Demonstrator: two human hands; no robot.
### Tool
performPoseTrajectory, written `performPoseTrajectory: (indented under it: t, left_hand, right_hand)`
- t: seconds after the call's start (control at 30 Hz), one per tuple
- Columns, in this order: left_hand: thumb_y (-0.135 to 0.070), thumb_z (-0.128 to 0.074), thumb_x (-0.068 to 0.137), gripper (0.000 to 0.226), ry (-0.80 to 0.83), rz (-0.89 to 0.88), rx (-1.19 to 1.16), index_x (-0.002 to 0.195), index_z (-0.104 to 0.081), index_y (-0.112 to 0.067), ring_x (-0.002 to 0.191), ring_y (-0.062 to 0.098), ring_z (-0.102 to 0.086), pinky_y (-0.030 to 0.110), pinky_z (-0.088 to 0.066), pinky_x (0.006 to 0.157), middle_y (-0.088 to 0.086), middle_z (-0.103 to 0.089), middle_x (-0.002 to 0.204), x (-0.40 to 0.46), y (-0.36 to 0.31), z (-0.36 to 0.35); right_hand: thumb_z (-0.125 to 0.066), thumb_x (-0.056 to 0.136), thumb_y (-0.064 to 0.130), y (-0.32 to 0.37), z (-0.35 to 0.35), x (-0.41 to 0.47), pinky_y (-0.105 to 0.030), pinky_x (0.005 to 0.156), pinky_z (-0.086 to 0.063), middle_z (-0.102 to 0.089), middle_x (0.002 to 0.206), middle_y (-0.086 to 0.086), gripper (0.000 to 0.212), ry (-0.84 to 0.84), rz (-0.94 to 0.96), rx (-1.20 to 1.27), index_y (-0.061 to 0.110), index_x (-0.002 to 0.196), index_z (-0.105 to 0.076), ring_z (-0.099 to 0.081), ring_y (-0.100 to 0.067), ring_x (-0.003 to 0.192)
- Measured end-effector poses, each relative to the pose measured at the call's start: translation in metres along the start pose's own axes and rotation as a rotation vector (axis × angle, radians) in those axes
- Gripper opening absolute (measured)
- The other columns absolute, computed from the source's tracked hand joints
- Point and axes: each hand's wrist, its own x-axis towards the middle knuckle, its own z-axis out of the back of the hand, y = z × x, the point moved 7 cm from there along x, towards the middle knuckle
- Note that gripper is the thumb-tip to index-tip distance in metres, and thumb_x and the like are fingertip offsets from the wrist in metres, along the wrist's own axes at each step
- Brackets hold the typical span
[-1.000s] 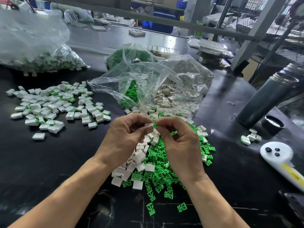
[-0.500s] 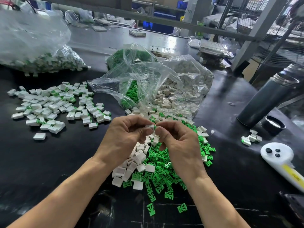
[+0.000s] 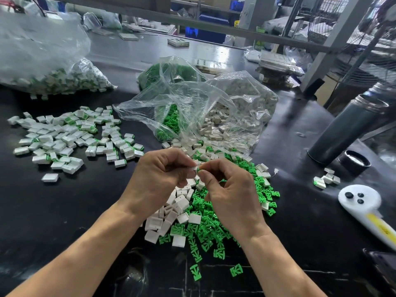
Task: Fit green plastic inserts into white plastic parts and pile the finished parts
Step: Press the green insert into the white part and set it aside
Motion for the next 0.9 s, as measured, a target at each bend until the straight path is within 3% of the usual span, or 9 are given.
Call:
performPoseTrajectory:
  t: [0.17,0.4,0.67,0.8,0.9]
  left_hand:
    - [0.009,-0.077,0.081,0.017,0.032,-0.026,0.025,0.085,-0.076,-0.008,0.06,0.014,-0.061,0.027,-0.057,0.058,0.003,-0.071,0.07,-0.001,-0.004,-0.002]
    - [0.005,-0.08,0.081,0.021,0.045,-0.043,0.129,0.083,-0.077,-0.015,0.061,0.012,-0.062,0.029,-0.057,0.06,0.0,-0.072,0.072,-0.001,-0.004,-0.002]
    - [0.004,-0.08,0.081,0.022,0.028,-0.044,0.175,0.082,-0.078,-0.018,0.061,0.016,-0.064,0.038,-0.058,0.06,-0.001,-0.072,0.07,0.0,-0.002,-0.004]
    - [0.011,-0.075,0.083,0.023,0.008,-0.002,0.066,0.084,-0.077,-0.011,0.06,0.018,-0.065,0.037,-0.059,0.059,0.005,-0.073,0.072,0.0,0.002,-0.002]
    - [0.013,-0.073,0.084,0.021,-0.002,0.031,0.029,0.086,-0.076,-0.008,0.059,0.021,-0.065,0.035,-0.059,0.059,0.008,-0.074,0.073,0.0,0.007,-0.003]
  right_hand:
    - [-0.075,0.094,0.013,0.005,0.001,-0.001,-0.018,0.058,-0.05,-0.069,0.081,0.008,0.006,-0.007,0.048,-0.064,0.018,0.097,-0.073,-0.067,-0.01,0.065]
    - [-0.075,0.093,0.011,0.008,0.0,-0.002,-0.038,0.065,-0.059,-0.07,0.084,0.005,0.004,0.0,0.085,-0.119,0.013,0.097,-0.074,-0.068,-0.015,0.07]
    - [-0.075,0.093,0.008,0.006,-0.002,-0.001,-0.03,0.062,-0.056,-0.069,0.08,0.007,0.007,-0.019,0.094,-0.133,0.015,0.095,-0.074,-0.068,-0.014,0.068]
    - [-0.075,0.092,0.008,-0.007,-0.003,0.001,-0.023,0.054,-0.053,-0.074,0.078,0.007,0.018,-0.047,-0.066,0.083,0.025,0.087,-0.075,-0.07,-0.016,0.061]
    - [-0.075,0.092,0.007,-0.011,-0.006,0.001,-0.019,0.052,-0.051,-0.075,0.077,0.006,0.018,-0.05,-0.127,0.167,0.024,0.086,-0.076,-0.07,-0.016,0.058]
